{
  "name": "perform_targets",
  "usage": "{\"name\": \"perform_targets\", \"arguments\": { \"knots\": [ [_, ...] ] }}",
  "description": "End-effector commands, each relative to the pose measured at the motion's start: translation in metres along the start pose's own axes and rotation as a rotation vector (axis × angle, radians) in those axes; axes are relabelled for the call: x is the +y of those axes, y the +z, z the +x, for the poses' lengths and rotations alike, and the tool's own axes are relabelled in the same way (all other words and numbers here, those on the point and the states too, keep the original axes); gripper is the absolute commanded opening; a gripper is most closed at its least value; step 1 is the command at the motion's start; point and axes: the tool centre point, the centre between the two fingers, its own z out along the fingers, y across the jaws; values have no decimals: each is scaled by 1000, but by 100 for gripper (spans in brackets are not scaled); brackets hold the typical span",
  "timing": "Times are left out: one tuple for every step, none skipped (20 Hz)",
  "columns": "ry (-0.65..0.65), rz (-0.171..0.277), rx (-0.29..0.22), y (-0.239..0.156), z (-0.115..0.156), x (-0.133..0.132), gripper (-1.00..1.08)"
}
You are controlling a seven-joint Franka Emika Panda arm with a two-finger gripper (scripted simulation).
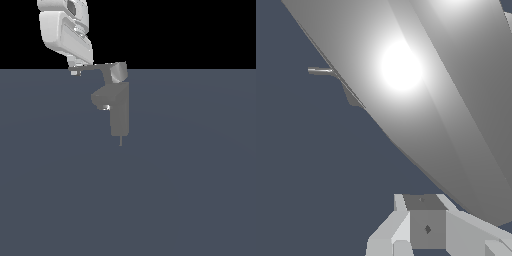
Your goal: Turn on the faucet by rotating a designated handle.
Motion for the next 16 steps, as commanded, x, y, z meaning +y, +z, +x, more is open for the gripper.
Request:
{"name": "perform_targets", "arguments": {
  "knots": [
    [-8, 1, 0, -3, -5, 12, -100],
    [-8, 1, 0, -3, -5, 12, -100],
    [0, -1, 1, 1, 0, 5, -100],
    [0, -1, 1, 1, 2, 8, -100],
    [0, -1, 1, 1, 4, 10, -100],
    [0, -1, 1, 0, 6, 12, -100],
    [0, -1, 1, 0, 8, 15, -100],
    [0, -1, 1, 0, 10, 17, -100],
    [-1, -1, 1, 0, 12, 20, -100],
    [-1, -1, 1, 0, 14, 22, -100],
    [-2, -1, 1, 0, 16, 24, -100],
    [-2, -1, 1, 0, 18, 27, -100],
    [-2, -1, 1, 0, 20, 29, -100],
    [-2, 0, 1, 0, 22, 32, -100],
    [-2, 0, 1, 0, 24, 34, -100],
    [-2, 0, 1, 0, 26, 37, -100]
  ]
}}
